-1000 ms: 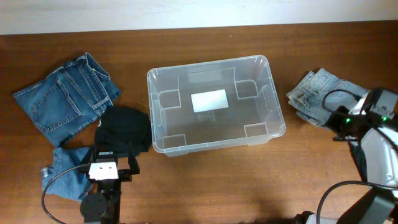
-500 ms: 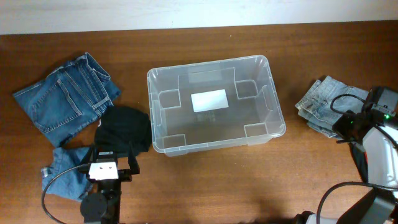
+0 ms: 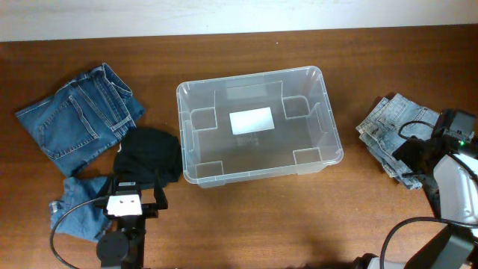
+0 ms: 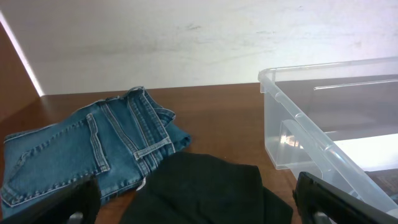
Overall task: Pack container
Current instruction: 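Lower the right gripper onto the light-blue jeans and grasp their edge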
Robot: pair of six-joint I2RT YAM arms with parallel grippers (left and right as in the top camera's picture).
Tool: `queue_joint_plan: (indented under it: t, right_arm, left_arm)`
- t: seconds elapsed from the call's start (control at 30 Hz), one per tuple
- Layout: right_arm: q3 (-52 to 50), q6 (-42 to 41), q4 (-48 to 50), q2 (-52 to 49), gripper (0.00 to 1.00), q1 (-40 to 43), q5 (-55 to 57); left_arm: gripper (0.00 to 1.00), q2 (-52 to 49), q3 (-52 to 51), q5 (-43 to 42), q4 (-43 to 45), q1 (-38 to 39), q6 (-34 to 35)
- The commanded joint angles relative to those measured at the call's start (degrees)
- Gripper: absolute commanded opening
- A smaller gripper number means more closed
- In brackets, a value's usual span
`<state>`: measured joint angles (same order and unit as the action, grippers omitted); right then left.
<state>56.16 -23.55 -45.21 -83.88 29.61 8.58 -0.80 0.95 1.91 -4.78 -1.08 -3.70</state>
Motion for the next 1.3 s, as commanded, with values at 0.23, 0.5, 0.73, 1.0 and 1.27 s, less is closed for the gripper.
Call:
queue_joint_plan:
  t: [0.23, 0.5, 0.73, 1.0, 1.27]
  right_arm:
    - [-2.40, 3.63, 1.97, 0.57, 0.87, 19.65, -24.33]
    - [-5.75, 7.74, 8.11, -1.01, 0.90, 22.82, -32.81]
    - [-12.66, 8.74, 17.77, -1.16, 0.91, 20.15, -31.78]
    - [-19.30, 8.07, 28.63, -1.16, 0.93, 20.17, -32.41]
    - [-19.76, 8.09, 34.05, -2.73, 0.86, 20.17, -41.40]
  left_arm:
    - [1.00, 0.39, -0.44, 0.22, 0.15, -0.09, -1.11]
    - [1.00, 0.39, -0.44, 0.22, 0.15, -0.09, -1.11]
    - [1.00, 0.39, -0.44, 0.22, 0.15, -0.09, -1.11]
    - [1.00, 0.39, -0.44, 0.22, 0.15, -0.09, -1.11]
    - [1.00, 0.39, -0.44, 0.20, 0.15, -0.09, -1.11]
